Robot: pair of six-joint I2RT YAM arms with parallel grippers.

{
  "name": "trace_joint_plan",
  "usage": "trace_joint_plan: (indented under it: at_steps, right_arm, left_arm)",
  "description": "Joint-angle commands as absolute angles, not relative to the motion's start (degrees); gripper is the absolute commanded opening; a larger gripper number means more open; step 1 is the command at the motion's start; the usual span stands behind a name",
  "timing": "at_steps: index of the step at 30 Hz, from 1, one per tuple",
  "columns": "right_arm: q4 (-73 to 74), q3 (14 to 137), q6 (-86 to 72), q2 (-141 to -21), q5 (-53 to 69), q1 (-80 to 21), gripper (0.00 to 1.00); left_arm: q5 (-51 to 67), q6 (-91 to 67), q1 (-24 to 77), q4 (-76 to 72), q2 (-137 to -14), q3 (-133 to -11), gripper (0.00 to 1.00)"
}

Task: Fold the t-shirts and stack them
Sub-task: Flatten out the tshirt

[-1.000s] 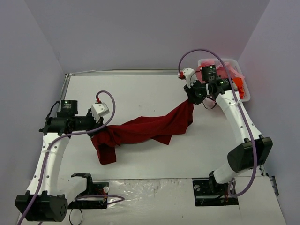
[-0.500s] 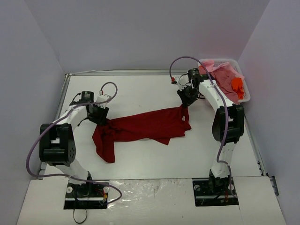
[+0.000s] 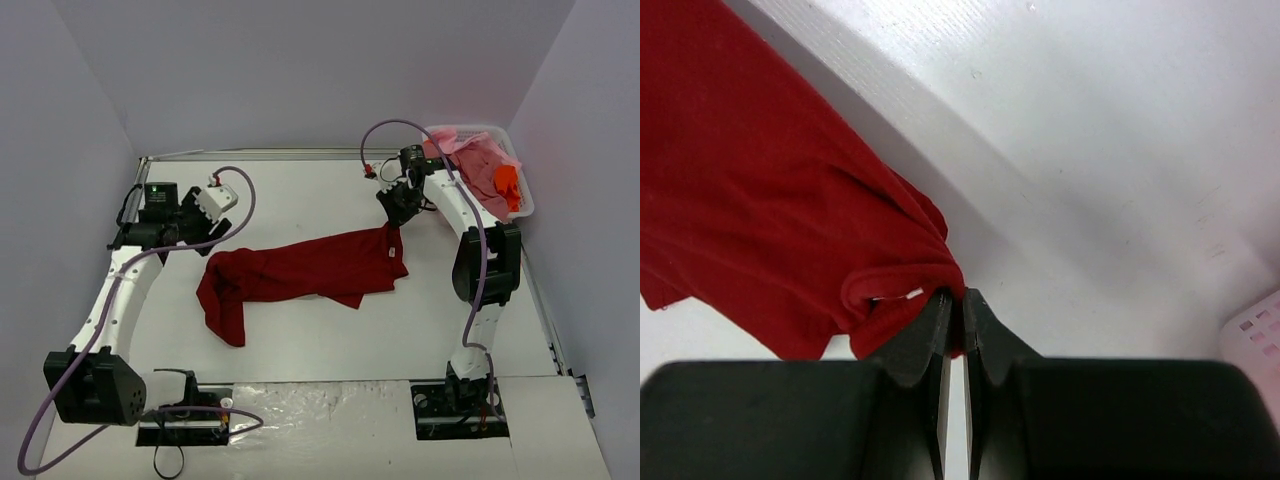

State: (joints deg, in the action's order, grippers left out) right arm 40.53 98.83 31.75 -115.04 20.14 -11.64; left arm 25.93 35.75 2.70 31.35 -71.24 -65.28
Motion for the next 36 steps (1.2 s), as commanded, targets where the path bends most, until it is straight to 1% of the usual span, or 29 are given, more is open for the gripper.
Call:
trace_joint_plan:
  at_steps: [1, 6, 13, 22, 30, 36]
  right_arm:
    - [42.10, 97.65, 31.55, -112.41, 19.16, -11.43, 0.00]
    - [41.93, 96.42, 31.99, -112.76, 18.90, -11.43, 0.00]
    - [41.84, 95.27, 31.99, -113.29, 17.93, -11.25, 0.00]
    - [41.92, 95.18, 32.17, -115.57, 17.14, -11.43, 0.00]
    - [41.92, 95.01, 32.69, -116.46, 17.14, -11.43, 0.00]
    - [41.92, 95.01, 33.05, -117.33, 17.23, -11.43, 0.00]
  left_arm:
    - [31.20, 45.51, 6.76, 41.12, -72.24, -67.15, 0.61]
    - [32.25, 50.09, 12.64, 41.31, -76.71, -66.27, 0.60]
    - [30.94, 57.12, 18.01, 39.38, -83.84, -67.41, 0.59]
    - [32.70, 59.76, 18.54, 40.17, -97.89, -75.66, 0.57]
    - [32.60, 59.94, 18.54, 41.39, -104.23, -80.86, 0.55]
    - [30.94, 60.29, 18.63, 40.52, -105.91, -80.16, 0.53]
